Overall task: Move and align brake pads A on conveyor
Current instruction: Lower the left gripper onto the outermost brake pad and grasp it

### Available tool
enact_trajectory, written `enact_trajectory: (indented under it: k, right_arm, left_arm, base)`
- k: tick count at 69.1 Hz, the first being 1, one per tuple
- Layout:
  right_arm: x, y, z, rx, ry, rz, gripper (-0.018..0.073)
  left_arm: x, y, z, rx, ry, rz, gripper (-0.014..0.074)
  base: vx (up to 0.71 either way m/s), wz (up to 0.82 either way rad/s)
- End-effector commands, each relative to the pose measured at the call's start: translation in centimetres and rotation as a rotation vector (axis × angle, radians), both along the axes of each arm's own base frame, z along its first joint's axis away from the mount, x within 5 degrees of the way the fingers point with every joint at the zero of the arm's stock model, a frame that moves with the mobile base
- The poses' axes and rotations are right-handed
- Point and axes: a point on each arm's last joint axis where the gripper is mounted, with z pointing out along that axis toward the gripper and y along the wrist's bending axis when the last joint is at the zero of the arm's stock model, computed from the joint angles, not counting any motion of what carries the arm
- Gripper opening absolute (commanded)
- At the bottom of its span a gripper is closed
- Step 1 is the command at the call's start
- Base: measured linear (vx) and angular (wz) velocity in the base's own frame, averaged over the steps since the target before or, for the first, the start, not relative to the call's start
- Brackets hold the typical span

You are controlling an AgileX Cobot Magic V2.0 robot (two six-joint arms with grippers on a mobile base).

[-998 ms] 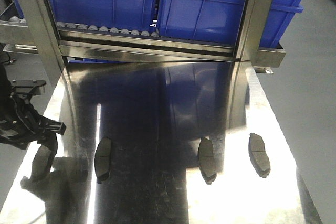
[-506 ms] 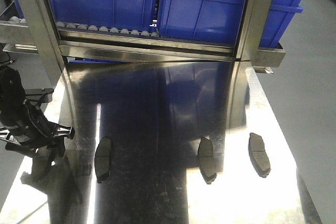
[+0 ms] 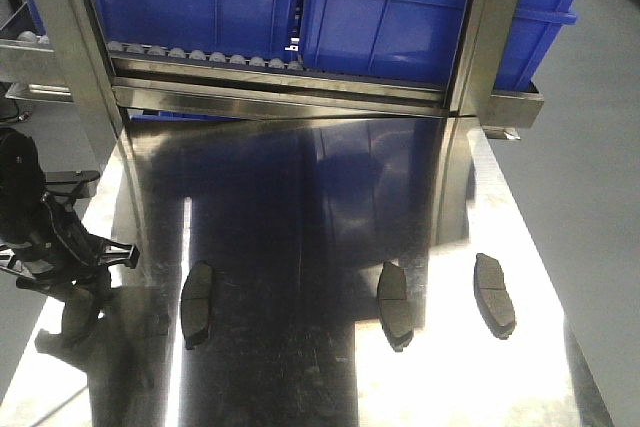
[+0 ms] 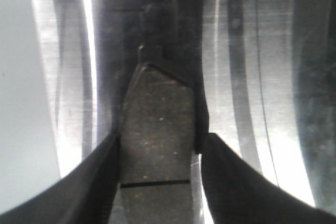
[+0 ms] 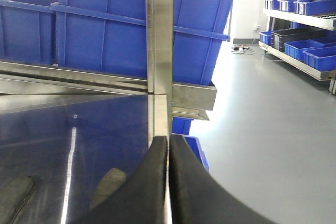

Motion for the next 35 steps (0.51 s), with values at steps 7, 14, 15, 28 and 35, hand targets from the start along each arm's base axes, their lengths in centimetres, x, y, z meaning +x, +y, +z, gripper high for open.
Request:
enact_trajectory:
  k: [7,14,15,28,35]
  right_arm:
    - [-0.1,0.0,0.6,-0.013,-0.086,0.002,-0.0010]
    - [-0.1,0.0,0.6,-0.013,-0.086,0.002,-0.0010]
    - [-0.1,0.0,0.6,-0.013,-0.086,0.002,-0.0010]
    - [-0.1,0.0,0.6,-0.013,-0.086,0.002,-0.0010]
    - [-0.1,0.0,0.6,-0.013,-0.086,0.002,-0.0010]
  left_arm:
    - [-1.1,-0.2,-0.3,-0.020,-0.026,0.025,0.0274]
    - [-1.4,-0.2,-0.9,-0.018,-0.008,0.022,0.0242]
    - [-1.5,-0.2,-0.9,-0.017,-0.007,0.021,0.0235]
    - [-1.5,0.1,0.0,0.014,-0.050,-0.005,0.0060]
    - [-1.5,0.2,1.7,0.022,-0.127,-0.012,-0.0008]
  base:
    - [0.00,0.00]
    - [0.00,0.00]
    - [0.00,0.00]
    - [0.00,0.00]
    - [0.00,0.00]
